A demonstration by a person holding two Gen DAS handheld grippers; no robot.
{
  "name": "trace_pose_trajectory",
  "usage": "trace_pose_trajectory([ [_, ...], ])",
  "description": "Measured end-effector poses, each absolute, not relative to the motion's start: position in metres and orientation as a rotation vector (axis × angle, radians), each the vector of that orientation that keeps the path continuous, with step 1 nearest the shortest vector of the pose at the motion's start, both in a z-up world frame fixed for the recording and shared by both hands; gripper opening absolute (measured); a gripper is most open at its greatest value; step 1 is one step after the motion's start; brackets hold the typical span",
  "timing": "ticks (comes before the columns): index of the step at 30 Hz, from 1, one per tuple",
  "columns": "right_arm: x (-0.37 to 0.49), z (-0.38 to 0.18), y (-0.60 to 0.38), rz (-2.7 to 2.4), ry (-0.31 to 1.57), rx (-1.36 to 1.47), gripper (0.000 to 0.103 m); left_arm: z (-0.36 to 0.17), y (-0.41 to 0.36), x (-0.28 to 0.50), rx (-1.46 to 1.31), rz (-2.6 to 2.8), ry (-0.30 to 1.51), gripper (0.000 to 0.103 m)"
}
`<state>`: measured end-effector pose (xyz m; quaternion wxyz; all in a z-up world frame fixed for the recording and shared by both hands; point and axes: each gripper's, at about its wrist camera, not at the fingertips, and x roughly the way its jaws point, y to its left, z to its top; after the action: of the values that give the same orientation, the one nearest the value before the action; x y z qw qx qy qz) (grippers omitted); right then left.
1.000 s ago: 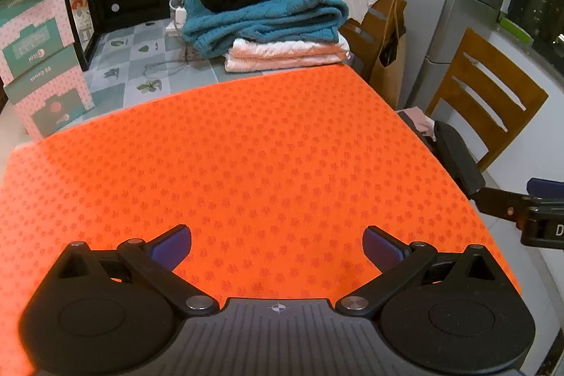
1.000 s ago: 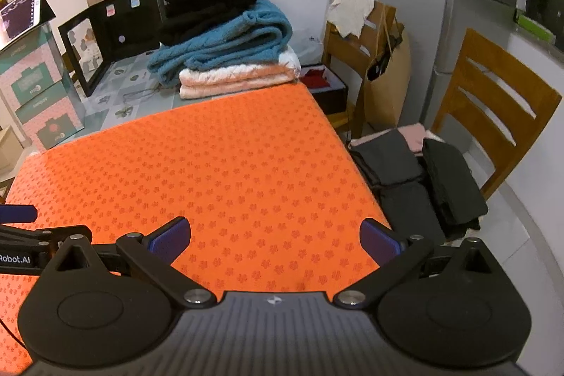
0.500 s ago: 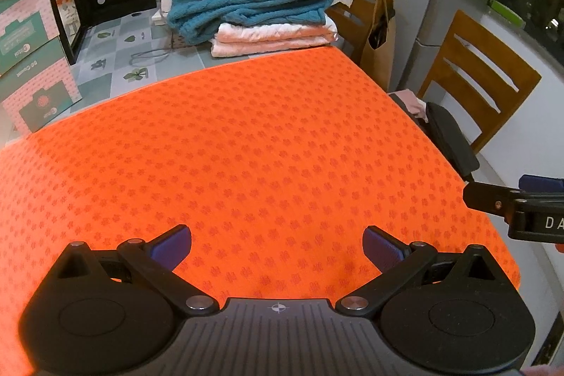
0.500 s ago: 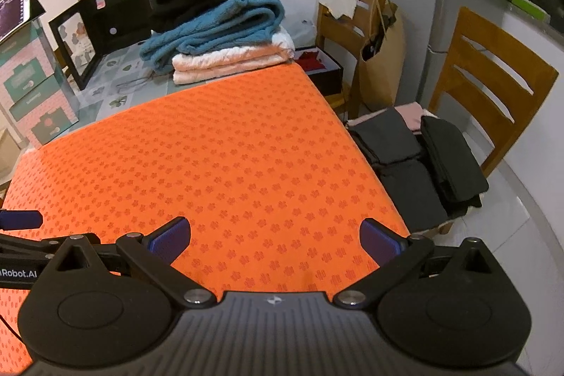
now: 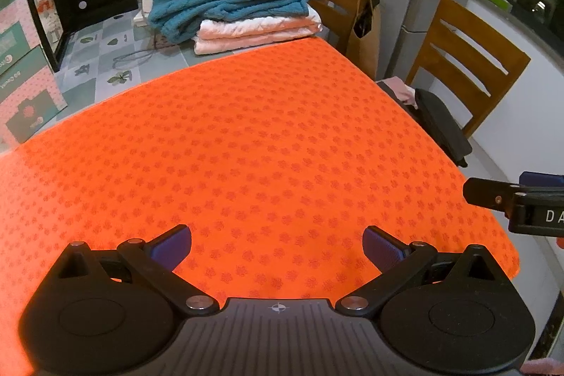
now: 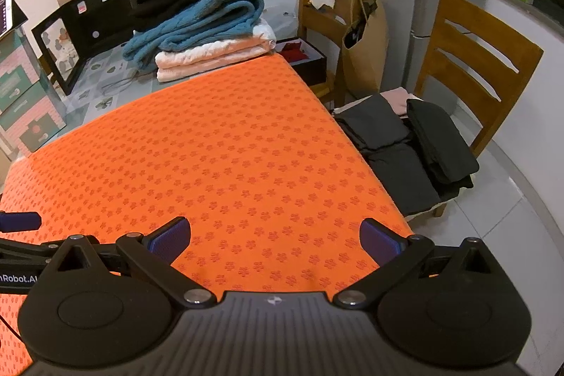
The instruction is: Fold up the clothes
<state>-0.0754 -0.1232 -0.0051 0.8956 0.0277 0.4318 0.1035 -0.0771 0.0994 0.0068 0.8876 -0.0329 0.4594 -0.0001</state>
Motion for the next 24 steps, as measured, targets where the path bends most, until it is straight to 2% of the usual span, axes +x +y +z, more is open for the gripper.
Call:
trace_pose_trajectory([
  [24,-0.0769,-0.0062,-0.1286,0.13,0.897,0.068,0.103,0.0045,0.099,-0.0712,-0.037,-0.083,0.946,0.103],
])
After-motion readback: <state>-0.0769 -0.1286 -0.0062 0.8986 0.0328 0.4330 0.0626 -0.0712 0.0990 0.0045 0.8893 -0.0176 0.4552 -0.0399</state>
